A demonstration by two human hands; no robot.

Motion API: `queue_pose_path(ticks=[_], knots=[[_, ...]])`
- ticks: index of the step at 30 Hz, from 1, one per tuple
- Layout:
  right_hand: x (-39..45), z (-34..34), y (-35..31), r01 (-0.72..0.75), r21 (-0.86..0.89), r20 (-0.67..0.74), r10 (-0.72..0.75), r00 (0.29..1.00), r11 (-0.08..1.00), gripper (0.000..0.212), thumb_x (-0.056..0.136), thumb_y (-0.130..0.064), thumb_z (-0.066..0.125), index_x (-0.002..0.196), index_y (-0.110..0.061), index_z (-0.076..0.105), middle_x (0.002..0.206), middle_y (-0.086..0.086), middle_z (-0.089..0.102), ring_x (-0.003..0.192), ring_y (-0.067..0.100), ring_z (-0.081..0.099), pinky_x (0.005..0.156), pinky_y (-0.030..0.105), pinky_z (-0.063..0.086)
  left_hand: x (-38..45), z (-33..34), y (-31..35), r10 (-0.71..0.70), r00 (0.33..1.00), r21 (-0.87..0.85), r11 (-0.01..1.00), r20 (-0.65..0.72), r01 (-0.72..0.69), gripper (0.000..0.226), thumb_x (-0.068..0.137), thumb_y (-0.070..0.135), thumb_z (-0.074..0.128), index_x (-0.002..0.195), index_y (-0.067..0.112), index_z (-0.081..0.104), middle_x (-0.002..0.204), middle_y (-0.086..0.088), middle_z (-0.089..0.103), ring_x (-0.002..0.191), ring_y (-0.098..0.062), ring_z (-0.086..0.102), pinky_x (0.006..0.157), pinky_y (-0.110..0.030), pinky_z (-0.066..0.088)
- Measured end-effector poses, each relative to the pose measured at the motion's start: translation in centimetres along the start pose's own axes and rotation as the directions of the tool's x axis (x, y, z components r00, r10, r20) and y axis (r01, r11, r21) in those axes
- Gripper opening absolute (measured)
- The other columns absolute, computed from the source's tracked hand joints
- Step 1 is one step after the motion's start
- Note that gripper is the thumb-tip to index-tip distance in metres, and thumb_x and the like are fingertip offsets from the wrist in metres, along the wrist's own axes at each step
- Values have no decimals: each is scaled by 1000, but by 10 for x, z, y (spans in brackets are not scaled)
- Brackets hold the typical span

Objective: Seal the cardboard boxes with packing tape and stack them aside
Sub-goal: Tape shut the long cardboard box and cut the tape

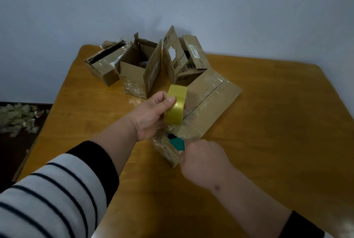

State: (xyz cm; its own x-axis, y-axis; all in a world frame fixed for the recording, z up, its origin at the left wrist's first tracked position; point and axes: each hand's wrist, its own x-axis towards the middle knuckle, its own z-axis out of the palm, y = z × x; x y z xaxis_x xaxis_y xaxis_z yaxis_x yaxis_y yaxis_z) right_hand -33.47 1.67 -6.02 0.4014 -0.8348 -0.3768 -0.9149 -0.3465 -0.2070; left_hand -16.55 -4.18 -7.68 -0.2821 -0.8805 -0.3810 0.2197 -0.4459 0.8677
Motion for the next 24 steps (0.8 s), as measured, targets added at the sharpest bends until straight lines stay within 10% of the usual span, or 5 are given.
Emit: queue_pose_path(ticks=[11, 18, 24], knots=[[-7, -11, 22, -61, 35, 69, 59, 996, 998, 17, 97, -26, 43, 99, -15, 56, 74, -4, 52, 63, 13, 53, 51, 27, 40, 6, -18, 3, -98, 988, -139, 987, -117, 82, 35, 81, 49, 59, 106, 27, 50, 134, -10, 59, 118, -33, 58, 100, -60, 38], [-9, -13, 23, 122, 50, -42, -120, 992, 991, 24, 100, -36, 39, 107, -19, 55, 77, -5, 55, 60, 12, 53, 52, 31, 46, 8, -15, 12, -67, 993, -198, 979, -94, 48, 60, 83, 46, 54, 137, 21, 42, 140, -13, 55, 126, -40, 53, 101, -73, 29], [8, -5, 18, 191, 115, -70, -184, 980, 975, 26, 100, -38, 39, 107, -19, 56, 79, -3, 57, 58, 11, 49, 51, 29, 36, 9, -14, 24, -45, 991, -151, 988, -129, 25, 43, 88, 45, 53, 124, 24, 44, 141, -19, 51, 132, -43, 46, 103, -66, 36]])
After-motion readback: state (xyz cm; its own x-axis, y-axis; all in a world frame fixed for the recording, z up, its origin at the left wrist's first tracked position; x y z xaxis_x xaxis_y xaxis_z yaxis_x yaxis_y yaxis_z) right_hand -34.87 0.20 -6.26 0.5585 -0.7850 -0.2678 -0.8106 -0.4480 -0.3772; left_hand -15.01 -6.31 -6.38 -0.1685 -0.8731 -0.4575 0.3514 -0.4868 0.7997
